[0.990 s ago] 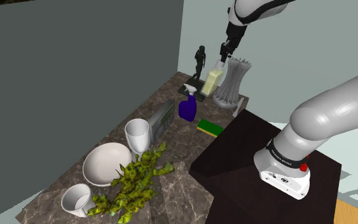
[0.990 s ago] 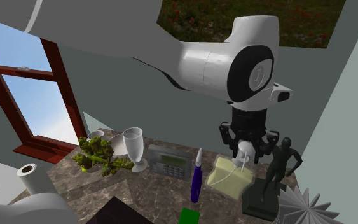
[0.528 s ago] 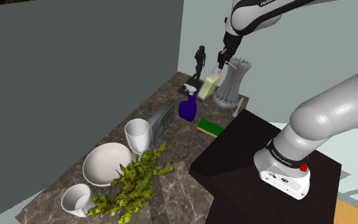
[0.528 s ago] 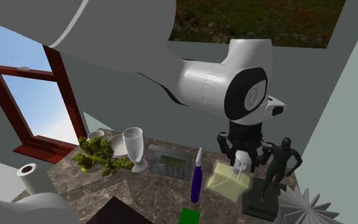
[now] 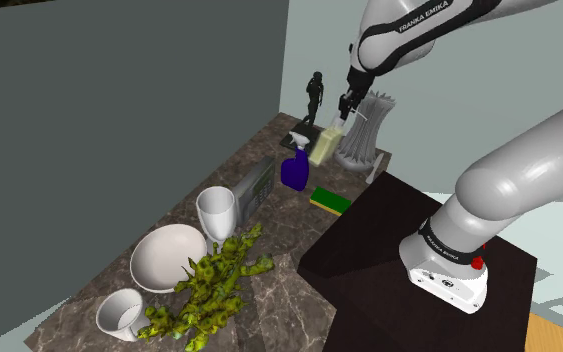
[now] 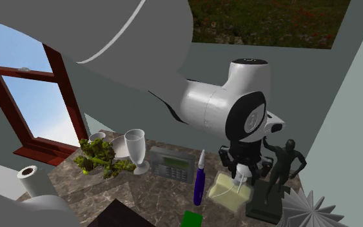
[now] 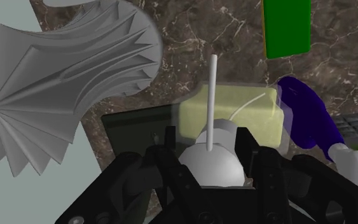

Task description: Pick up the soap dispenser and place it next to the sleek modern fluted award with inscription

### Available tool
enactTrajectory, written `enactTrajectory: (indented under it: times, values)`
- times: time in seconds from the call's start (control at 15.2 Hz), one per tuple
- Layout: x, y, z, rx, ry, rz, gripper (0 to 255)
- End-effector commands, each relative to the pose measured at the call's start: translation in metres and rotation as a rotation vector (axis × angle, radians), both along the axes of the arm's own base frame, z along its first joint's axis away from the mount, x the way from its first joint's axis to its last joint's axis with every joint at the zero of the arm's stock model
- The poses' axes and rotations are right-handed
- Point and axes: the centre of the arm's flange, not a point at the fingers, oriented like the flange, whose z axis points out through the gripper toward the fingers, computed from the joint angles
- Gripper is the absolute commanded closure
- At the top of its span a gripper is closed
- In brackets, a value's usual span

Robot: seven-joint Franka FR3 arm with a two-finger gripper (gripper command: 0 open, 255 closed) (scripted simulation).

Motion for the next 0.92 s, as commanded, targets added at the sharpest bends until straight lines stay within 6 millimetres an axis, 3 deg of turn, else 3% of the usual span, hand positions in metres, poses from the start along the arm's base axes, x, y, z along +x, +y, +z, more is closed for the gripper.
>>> enactTrajectory:
  times: [0.0, 0.86]
  values:
    - [0.001, -0.001, -0.011, 0.0, -0.001, 0.0, 255]
    - [0.001, -0.001, -0.082, 0.0, -0.001, 0.0, 255]
